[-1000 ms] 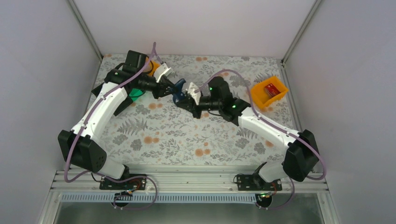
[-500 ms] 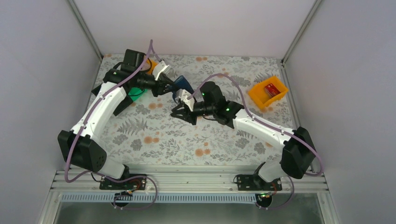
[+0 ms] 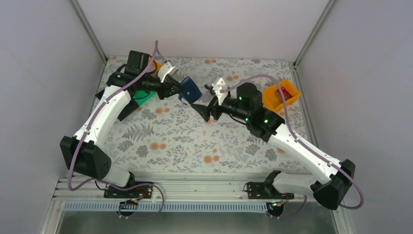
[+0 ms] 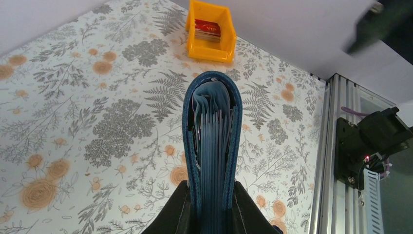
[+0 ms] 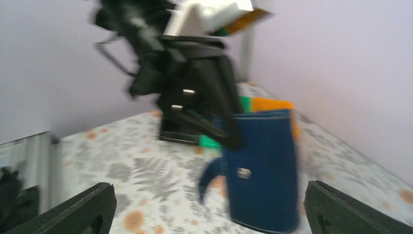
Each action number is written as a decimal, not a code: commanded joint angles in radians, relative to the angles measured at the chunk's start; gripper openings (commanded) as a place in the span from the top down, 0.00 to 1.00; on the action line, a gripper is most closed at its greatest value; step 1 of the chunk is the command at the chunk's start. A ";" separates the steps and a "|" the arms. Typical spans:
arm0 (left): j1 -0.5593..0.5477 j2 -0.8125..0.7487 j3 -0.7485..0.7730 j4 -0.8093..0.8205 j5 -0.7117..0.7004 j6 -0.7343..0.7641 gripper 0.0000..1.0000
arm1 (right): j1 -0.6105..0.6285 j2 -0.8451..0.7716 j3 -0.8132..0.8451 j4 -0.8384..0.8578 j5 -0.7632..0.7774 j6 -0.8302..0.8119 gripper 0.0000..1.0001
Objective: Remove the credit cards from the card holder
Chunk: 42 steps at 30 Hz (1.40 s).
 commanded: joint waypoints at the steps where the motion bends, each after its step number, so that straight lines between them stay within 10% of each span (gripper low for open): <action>1: 0.003 -0.018 0.016 -0.006 0.028 0.035 0.98 | -0.032 0.037 0.032 -0.067 0.299 0.083 0.01; 22: -0.007 -0.137 0.079 -0.335 0.109 0.464 0.98 | -0.086 0.259 0.300 -0.269 -0.302 -0.230 0.03; 24: -0.012 -0.140 0.078 -0.347 0.120 0.470 0.98 | -0.086 0.281 0.334 -0.291 -0.345 -0.248 0.15; 30: -0.016 -0.139 0.113 -0.406 0.153 0.516 0.98 | -0.094 0.332 0.394 -0.340 -0.470 -0.294 0.94; 33: -0.016 -0.136 0.140 -0.420 0.146 0.518 0.96 | -0.118 0.304 0.356 -0.296 -0.492 -0.268 0.96; 37: -0.015 -0.136 0.155 -0.408 0.077 0.475 0.34 | -0.155 0.263 0.334 -0.249 -0.500 -0.199 0.96; 42: -0.012 -0.181 0.118 -0.326 -0.062 0.361 0.29 | -0.170 0.233 0.347 -0.191 -0.501 -0.122 0.96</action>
